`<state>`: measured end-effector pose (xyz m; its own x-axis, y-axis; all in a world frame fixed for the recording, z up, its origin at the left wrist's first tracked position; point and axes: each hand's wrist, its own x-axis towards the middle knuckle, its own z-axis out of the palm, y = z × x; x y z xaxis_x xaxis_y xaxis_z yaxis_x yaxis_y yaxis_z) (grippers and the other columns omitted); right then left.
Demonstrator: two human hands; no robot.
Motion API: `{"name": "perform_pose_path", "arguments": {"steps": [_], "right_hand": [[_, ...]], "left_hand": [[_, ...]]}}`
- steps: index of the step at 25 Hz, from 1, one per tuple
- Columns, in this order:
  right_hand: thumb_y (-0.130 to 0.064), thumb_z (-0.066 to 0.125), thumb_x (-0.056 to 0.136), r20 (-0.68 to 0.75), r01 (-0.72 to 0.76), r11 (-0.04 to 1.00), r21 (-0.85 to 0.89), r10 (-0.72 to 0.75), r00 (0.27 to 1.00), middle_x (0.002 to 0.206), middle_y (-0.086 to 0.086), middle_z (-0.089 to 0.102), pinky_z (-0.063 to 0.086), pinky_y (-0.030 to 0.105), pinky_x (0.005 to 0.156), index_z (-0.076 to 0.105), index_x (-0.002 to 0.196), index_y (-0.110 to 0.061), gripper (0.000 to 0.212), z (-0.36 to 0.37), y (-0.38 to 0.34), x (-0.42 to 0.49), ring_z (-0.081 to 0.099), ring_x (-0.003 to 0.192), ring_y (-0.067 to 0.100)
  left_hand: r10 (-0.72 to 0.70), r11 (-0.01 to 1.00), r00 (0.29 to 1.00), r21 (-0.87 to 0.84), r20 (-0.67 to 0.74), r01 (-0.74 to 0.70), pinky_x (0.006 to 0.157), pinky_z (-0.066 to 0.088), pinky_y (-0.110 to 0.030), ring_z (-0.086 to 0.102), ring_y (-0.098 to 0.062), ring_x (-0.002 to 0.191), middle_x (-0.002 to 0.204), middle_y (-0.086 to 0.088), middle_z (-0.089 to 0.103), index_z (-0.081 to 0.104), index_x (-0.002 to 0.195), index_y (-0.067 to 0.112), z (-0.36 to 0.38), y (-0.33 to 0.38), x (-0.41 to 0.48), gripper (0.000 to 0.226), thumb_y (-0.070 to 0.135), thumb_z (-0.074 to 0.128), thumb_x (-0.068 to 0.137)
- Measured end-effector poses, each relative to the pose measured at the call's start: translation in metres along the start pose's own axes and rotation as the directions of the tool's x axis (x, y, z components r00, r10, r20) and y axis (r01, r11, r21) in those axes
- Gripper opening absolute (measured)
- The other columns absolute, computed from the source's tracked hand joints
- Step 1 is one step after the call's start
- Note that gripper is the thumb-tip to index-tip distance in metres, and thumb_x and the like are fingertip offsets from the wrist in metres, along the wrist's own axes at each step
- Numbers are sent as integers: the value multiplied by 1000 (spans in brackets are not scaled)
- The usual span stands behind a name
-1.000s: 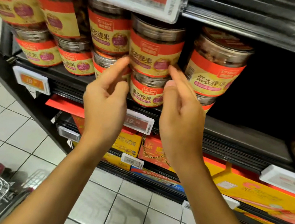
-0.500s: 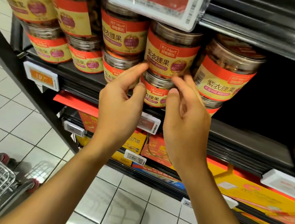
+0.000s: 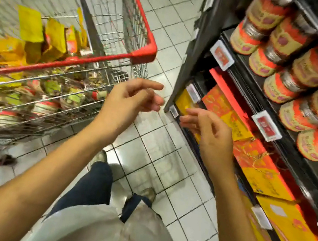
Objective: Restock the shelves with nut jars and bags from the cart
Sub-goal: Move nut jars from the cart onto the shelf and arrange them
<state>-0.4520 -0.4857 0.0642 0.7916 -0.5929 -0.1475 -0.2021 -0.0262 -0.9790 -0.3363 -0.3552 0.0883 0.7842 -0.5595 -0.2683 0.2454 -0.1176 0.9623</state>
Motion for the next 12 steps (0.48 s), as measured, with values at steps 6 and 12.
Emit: {"name": "perform_pose_path", "arguments": {"steps": [6,12], "right_hand": [[-24,38,91,297,105,988,117,-135,945,77,-5,72,50,16,69,64,93,-19,26,177,-62,60,68,77,12],[-18,43,97,528,-55,970,-237,176,830,78,9,66,43,22,62,63,97,0,27,391,-68,159,57,70,12]], "left_hand": [[-21,999,927,-49,-374,3,57,48,-14,61,-6,56,61,6,68,64,87,13,-207,17,9,27,-1,43,94],[-178,981,831,-29,-528,192,60,48,-16,59,-1,47,52,9,66,61,81,14,-419,26,65,26,0,41,92]]}}
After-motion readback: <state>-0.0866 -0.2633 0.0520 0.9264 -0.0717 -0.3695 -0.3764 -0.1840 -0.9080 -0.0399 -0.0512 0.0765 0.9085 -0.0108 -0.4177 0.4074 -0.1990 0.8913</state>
